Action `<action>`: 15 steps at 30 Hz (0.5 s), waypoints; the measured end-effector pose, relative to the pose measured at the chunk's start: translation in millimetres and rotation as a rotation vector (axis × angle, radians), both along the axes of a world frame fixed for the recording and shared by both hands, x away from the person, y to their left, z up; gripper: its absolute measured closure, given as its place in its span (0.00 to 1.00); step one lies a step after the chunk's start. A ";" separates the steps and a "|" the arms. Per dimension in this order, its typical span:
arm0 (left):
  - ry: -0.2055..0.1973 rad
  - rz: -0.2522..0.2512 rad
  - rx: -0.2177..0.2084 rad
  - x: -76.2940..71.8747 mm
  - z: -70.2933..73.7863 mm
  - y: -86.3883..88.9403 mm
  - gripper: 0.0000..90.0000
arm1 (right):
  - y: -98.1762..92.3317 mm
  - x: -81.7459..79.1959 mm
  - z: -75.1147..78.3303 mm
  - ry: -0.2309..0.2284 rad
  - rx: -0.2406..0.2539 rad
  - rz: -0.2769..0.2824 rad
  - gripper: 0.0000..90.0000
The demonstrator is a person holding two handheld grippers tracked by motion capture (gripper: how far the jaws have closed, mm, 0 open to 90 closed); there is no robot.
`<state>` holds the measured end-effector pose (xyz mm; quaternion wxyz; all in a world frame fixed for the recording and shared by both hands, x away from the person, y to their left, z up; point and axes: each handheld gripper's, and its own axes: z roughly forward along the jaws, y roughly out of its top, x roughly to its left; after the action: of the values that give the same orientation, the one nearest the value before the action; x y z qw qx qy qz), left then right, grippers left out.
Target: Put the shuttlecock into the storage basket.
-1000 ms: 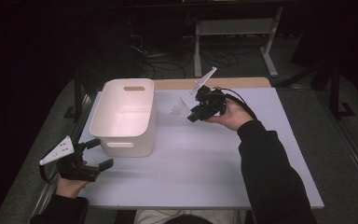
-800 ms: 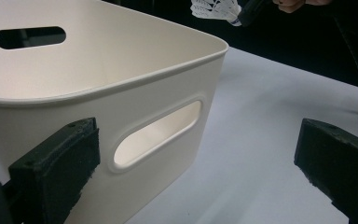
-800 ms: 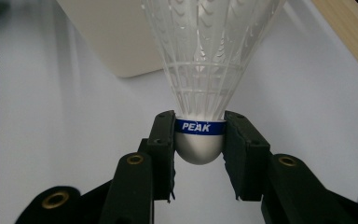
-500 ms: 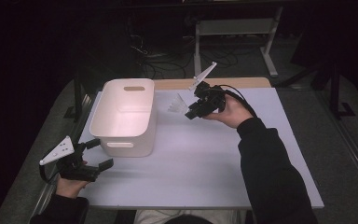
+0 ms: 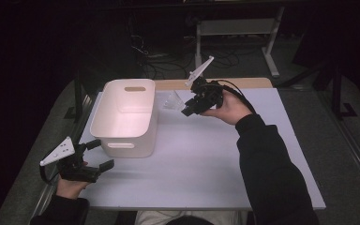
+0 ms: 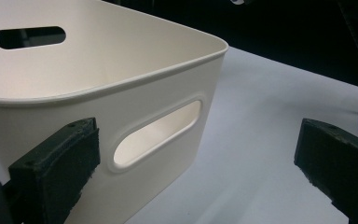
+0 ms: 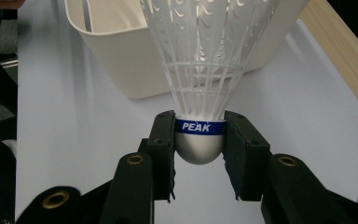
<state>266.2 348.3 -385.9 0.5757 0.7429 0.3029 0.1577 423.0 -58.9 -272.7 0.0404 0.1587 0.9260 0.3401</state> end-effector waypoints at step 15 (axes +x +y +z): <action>-0.001 -0.001 0.001 0.0 0.0 0.0 0.00 | 17.8 -1.9 14.8 -0.018 0.009 0.042 0.71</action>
<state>266.2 348.4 -385.9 0.5756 0.7433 0.3021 0.1579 421.1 -41.2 -257.9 0.0410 0.1364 0.9272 0.3464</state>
